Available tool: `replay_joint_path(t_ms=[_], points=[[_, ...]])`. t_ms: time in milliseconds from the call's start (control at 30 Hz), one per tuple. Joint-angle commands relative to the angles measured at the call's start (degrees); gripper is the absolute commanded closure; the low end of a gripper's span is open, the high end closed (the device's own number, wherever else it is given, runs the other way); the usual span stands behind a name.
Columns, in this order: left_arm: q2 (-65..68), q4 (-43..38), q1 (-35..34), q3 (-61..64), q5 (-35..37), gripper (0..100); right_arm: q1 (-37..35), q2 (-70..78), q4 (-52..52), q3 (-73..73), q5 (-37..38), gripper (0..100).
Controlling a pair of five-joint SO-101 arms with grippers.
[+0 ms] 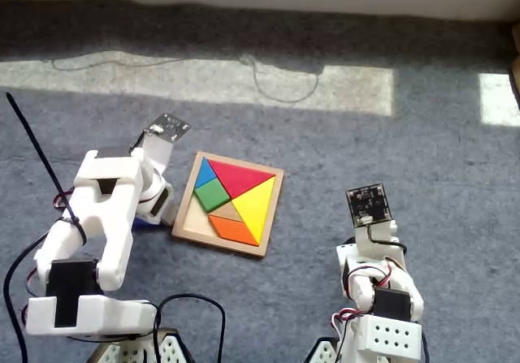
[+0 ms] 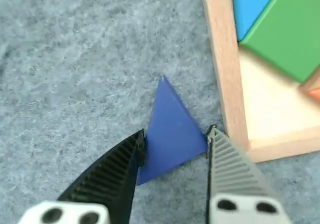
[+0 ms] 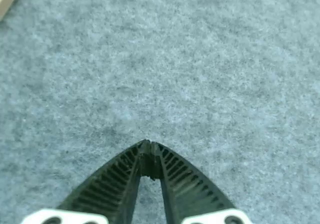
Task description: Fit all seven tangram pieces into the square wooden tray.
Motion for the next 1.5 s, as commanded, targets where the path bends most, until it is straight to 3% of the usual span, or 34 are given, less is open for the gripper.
replay_joint_path(t_ms=[0,133,267,400,533,733,1100,1333,1467], points=[[-2.15,-0.35,-0.40,0.66,-0.44,92,0.66,-0.66,0.48,1.89,0.00,98.6],[-3.03,1.05,-0.31,-0.22,-0.79,94,0.66,-0.66,0.48,1.89,0.00,98.6],[-7.78,7.12,0.40,-3.03,-6.51,94,0.66,-0.66,0.48,1.89,0.00,98.6],[-15.25,11.34,1.27,-4.26,-6.95,94,0.66,-0.66,0.48,1.89,0.00,98.6],[-22.64,15.65,-1.80,-4.09,-9.93,91,0.66,-0.66,0.48,1.89,0.00,98.6],[-32.22,22.33,-19.56,-3.65,-9.85,76,0.66,-0.66,0.48,1.89,0.00,98.6],[-38.37,23.03,-52.70,11.74,-10.02,75,0.66,-0.66,0.48,1.89,0.00,98.6],[-44.79,18.64,-67.38,20.97,-9.93,75,0.66,-0.66,0.48,1.89,0.00,98.6],[-46.46,12.40,-67.56,29.05,-9.76,75,0.66,-0.66,0.48,1.89,0.00,98.6]])
